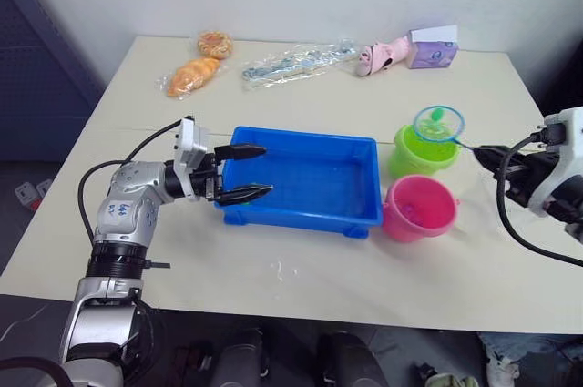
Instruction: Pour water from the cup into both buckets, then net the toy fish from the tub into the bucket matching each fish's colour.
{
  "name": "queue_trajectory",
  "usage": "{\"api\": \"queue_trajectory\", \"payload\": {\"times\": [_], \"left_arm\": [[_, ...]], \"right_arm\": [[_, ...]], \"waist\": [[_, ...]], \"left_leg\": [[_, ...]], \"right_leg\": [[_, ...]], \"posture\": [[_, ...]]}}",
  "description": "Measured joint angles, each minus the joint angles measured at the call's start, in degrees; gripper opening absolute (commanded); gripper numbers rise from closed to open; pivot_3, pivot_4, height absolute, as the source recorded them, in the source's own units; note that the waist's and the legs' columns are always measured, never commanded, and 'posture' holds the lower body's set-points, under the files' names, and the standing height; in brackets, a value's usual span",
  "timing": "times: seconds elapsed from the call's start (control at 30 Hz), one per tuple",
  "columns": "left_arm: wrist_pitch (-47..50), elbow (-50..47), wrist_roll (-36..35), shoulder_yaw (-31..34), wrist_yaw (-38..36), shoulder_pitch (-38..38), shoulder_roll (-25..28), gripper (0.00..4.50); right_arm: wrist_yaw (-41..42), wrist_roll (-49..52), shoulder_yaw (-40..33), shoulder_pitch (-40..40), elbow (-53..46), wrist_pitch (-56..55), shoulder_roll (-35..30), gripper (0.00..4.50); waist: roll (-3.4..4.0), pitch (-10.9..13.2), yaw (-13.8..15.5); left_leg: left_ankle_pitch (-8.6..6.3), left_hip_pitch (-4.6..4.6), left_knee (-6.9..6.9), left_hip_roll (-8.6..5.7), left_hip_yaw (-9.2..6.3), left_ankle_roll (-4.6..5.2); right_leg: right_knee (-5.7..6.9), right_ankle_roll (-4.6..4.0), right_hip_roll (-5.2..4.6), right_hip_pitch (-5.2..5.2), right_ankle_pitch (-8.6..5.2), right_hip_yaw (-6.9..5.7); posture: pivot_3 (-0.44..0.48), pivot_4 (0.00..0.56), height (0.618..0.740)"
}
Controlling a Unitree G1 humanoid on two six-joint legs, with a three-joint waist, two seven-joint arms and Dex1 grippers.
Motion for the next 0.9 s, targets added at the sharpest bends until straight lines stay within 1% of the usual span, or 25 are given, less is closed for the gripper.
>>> {"api": "queue_trajectory", "payload": {"times": [0.2,0.3,0.4,0.5,0.7,0.83,0.9], "left_arm": [[0.37,-0.07,-0.05,0.00,0.59,-0.10,-0.33,4.47],[0.49,-0.12,-0.05,0.00,0.71,-0.09,-0.33,4.47],[0.60,-0.37,-0.05,0.00,1.13,-0.10,-0.32,4.47],[0.80,-0.51,-0.05,0.01,1.56,-0.09,-0.17,4.47],[0.68,-0.71,-0.05,0.04,2.02,-0.08,0.05,4.47],[-0.34,-0.72,0.10,0.04,2.12,-0.08,0.07,4.47],[-1.06,-0.71,0.41,0.02,1.91,-0.08,0.09,4.47]], "right_arm": [[0.31,-7.81,5.82,-1.82,7.71,-10.55,-0.25,0.00],[0.82,-11.56,9.12,-1.97,9.37,-14.85,-1.20,0.00],[2.09,-18.62,13.82,-0.24,11.28,-22.77,-4.86,0.00],[3.86,-24.24,16.40,2.00,13.00,-29.50,-7.83,0.00],[5.75,-32.50,20.20,5.19,14.37,-40.33,-9.01,0.00],[6.57,-37.21,20.51,7.05,17.05,-48.86,-9.72,0.00],[6.56,-41.80,21.02,8.96,19.62,-55.24,-12.27,0.00]], "waist": [[0.00,0.00,-0.02],[0.00,0.00,0.08],[0.00,0.00,0.46],[0.00,0.00,0.95],[0.00,0.00,1.09],[0.00,0.00,1.10],[0.01,0.00,1.09]], "left_leg": [[0.05,0.01,0.05,0.01,0.02,-0.02],[0.06,0.00,0.04,0.02,-0.01,-0.04],[0.06,0.00,0.05,0.01,0.03,-0.04],[0.06,0.00,0.07,0.01,0.03,-0.04],[0.06,0.00,0.09,0.02,0.02,-0.04],[0.06,0.00,0.10,0.02,0.01,-0.05],[0.06,0.01,0.11,0.02,0.02,-0.05]], "right_leg": [[0.03,0.01,0.02,0.00,0.01,0.00],[0.03,0.02,0.03,-0.01,0.01,-0.02],[0.03,0.02,0.03,-0.01,0.01,-0.01],[0.02,0.02,0.04,-0.01,0.01,-0.01],[0.03,0.02,0.05,0.01,0.01,-0.03],[0.02,0.02,0.07,0.03,0.01,-0.05],[0.02,0.02,0.07,0.03,0.01,-0.04]], "posture": [[0.000,0.150,0.740],[0.000,0.150,0.740],[0.000,0.150,0.740],[0.000,0.150,0.740],[0.000,0.150,0.740],[0.000,0.150,0.740],[0.000,0.150,0.740]]}}
